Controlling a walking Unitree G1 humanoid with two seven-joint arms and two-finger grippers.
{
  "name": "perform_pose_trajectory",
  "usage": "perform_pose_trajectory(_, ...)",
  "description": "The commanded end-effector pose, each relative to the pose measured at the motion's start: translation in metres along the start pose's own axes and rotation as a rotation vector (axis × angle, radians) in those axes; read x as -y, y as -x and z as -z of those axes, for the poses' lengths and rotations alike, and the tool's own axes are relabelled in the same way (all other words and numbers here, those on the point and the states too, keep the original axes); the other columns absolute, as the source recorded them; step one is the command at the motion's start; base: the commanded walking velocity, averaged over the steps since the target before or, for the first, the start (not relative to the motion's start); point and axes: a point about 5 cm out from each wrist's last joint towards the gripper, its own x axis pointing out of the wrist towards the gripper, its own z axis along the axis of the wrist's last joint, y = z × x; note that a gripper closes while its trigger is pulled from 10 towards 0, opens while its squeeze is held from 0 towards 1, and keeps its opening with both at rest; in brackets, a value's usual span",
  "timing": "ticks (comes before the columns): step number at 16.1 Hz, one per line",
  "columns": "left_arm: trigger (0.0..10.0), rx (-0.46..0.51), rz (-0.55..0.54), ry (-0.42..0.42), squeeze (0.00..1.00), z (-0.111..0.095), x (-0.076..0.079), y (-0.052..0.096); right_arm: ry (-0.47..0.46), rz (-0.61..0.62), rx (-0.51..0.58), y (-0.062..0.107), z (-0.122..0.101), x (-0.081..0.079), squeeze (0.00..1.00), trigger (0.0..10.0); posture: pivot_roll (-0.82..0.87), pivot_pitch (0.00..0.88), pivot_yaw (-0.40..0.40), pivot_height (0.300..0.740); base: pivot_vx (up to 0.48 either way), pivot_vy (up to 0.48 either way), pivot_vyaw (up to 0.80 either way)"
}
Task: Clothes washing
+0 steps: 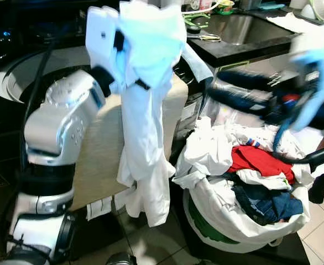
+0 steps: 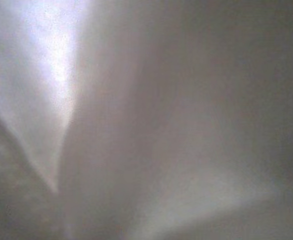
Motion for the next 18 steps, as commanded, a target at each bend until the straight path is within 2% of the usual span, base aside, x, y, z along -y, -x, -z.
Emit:
perform_pose_trajectory(1,0.0,0.043,0.024,-0.031,0.00,-0.013,0.000,-0.005,0.011,0.058,0.009,0.008,-0.003,0.007,0.00,10.0,-0.04,0.000,-0.004,0.719,0.000,0.000,0.00)
perform_pose_trajectory(2,0.0,0.059,0.058,-0.037,0.00,-0.017,0.002,-0.011,0.001,0.066,-0.013,0.012,0.001,0.009,0.00,10.0,-0.03,0.000,-0.008,0.719,0.000,0.000,0.00)
perform_pose_trajectory(3,0.0,0.101,0.095,-0.071,0.00,-0.032,0.004,-0.031,-0.015,0.058,-0.057,0.011,0.014,0.006,0.00,10.0,-0.03,0.000,-0.013,0.719,0.000,0.000,0.00)
perform_pose_trajectory(4,0.0,0.133,0.093,-0.095,0.00,-0.043,0.003,-0.042,-0.026,0.050,-0.071,0.008,0.020,0.003,0.00,10.0,-0.03,0.000,-0.013,0.719,0.000,0.000,0.00)
perform_pose_trajectory(5,0.0,0.195,0.054,-0.127,0.00,-0.066,-0.001,-0.060,-0.036,0.032,-0.085,0.003,0.026,-0.002,0.00,10.0,-0.03,0.000,-0.009,0.719,0.000,0.000,0.00)
perform_pose_trajectory(6,0.0,0.261,-0.016,-0.144,0.00,-0.093,-0.010,-0.075,-0.037,0.021,-0.094,-0.002,0.031,-0.005,0.00,10.0,-0.03,0.000,-0.005,0.719,0.000,0.000,0.00)
perform_pose_trajectory(7,0.0,0.302,-0.086,-0.171,0.00,-0.110,-0.016,-0.081,-0.038,0.022,-0.095,-0.005,0.032,-0.006,0.00,10.0,-0.03,0.000,-0.001,0.719,0.000,0.000,0.00)
perform_pose_trajectory(8,0.0,0.404,-0.295,-0.319,0.00,-0.152,-0.031,-0.083,-0.040,0.051,-0.094,-0.009,0.035,-0.005,0.00,10.0,-0.03,0.000,0.012,0.719,0.000,0.000,0.00)
perform_pose_trajectory(9,0.0,0.425,-0.355,-0.326,0.00,-0.160,-0.037,-0.082,-0.040,0.064,-0.090,-0.009,0.035,-0.005,0.00,10.0,-0.03,0.000,0.015,0.719,0.000,0.000,0.00)
perform_pose_trajectory(10,0.0,0.443,-0.500,-0.443,0.00,-0.174,-0.049,-0.074,-0.034,0.097,-0.085,-0.010,0.037,-0.003,0.00,10.0,-0.04,0.000,0.030,0.719,0.000,0.000,0.00)
perform_pose_trajectory(11,0.0,0.463,-0.621,-0.522,0.00,-0.183,-0.061,-0.064,-0.026,0.130,-0.080,-0.009,0.037,-0.002,0.00,10.0,-0.04,0.000,0.037,0.719,0.000,0.000,0.00)
perform_pose_trajectory(12,0.0,0.467,-0.735,-0.567,0.00,-0.188,-0.075,-0.053,-0.023,0.160,-0.073,-0.009,0.038,0.001,0.00,10.0,-0.05,0.000,0.041,0.719,0.000,0.000,0.00)
perform_pose_trajectory(13,0.0,0.458,-0.777,-0.602,0.00,-0.189,-0.080,-0.049,-0.023,0.172,-0.070,-0.008,0.038,0.002,0.00,10.0,-0.05,0.000,0.042,0.719,0.000,0.000,0.00)
perform_pose_trajectory(14,0.0,0.440,-0.846,-0.702,0.00,-0.189,-0.091,-0.039,-0.019,0.201,-0.066,-0.007,0.038,0.004,0.00,10.0,-0.05,0.000,0.044,0.719,0.000,0.000,0.00)
perform_pose_trajectory(15,0.0,0.420,-0.883,-0.735,0.00,-0.185,-0.102,-0.031,-0.016,0.226,-0.065,-0.007,0.038,0.007,0.00,10.0,-0.04,0.000,0.040,0.719,0.000,0.000,0.00)
perform_pose_trajectory(16,0.0,0.391,-0.903,-0.766,0.00,-0.180,-0.109,-0.026,-0.013,0.239,-0.067,-0.007,0.039,0.008,0.00,10.0,-0.04,0.000,0.039,0.719,0.000,0.000,0.00)
perform_pose_trajectory(18,0.0,0.304,-0.859,-0.783,0.00,-0.161,-0.117,-0.024,-0.013,0.248,-0.071,-0.007,0.041,0.009,0.00,10.0,-0.04,0.000,0.031,0.719,0.000,0.000,0.00)
